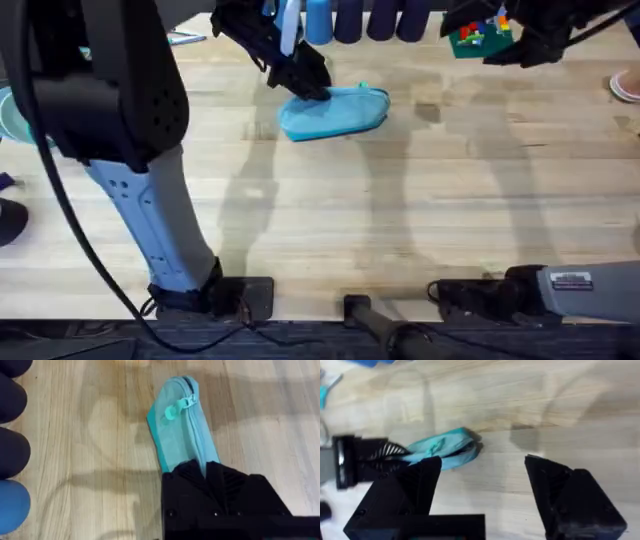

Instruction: Unzip the bag, pick up the pens from the table one at a time and place them inside, then zip the bag closed.

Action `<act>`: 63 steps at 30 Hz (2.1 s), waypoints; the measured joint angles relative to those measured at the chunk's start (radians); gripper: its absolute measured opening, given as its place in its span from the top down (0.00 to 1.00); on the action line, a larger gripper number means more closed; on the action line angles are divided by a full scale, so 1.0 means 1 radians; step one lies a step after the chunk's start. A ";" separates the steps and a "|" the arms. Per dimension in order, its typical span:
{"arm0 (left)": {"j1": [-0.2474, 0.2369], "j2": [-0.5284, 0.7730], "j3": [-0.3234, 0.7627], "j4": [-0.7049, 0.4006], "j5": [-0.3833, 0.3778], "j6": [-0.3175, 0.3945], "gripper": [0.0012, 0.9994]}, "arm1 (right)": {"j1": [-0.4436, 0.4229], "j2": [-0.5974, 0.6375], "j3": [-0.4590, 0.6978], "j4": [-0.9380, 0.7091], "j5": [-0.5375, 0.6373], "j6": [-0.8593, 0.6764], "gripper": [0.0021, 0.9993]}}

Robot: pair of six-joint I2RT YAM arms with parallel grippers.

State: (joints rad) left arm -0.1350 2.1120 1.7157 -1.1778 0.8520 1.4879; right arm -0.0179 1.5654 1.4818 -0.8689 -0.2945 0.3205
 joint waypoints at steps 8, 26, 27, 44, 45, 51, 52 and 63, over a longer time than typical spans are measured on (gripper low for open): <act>0.000 0.000 0.000 0.000 0.000 0.000 0.96 | 0.084 0.000 0.000 0.004 -0.088 -0.160 0.00; 0.000 0.000 0.000 0.000 0.000 0.000 0.96 | 0.191 0.001 0.000 0.023 -0.099 -0.203 0.00; 0.000 0.000 0.000 0.000 0.000 0.000 0.96 | 0.202 0.001 0.000 0.024 -0.099 -0.203 0.00; 0.000 0.000 0.000 0.000 0.000 0.000 0.96 | 0.355 0.084 0.000 0.155 0.026 -0.189 0.00; 0.000 0.000 0.000 0.000 0.000 0.000 0.96 | 0.361 0.084 0.000 0.164 0.032 -0.187 0.00; 0.000 0.000 0.000 0.000 0.000 0.000 0.96 | 0.364 0.089 0.000 0.180 0.048 -0.166 0.00; 0.000 0.000 0.000 0.000 0.000 0.000 0.96 | 0.364 0.093 0.000 0.181 0.049 -0.162 0.00; 0.000 0.000 0.000 0.000 0.000 0.000 0.96 | 0.364 0.172 0.000 0.196 0.098 -0.087 0.00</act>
State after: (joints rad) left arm -0.1349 2.1120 1.7157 -1.1778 0.8520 1.4879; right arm 0.3462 1.7370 1.4822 -0.6728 -0.1963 0.2340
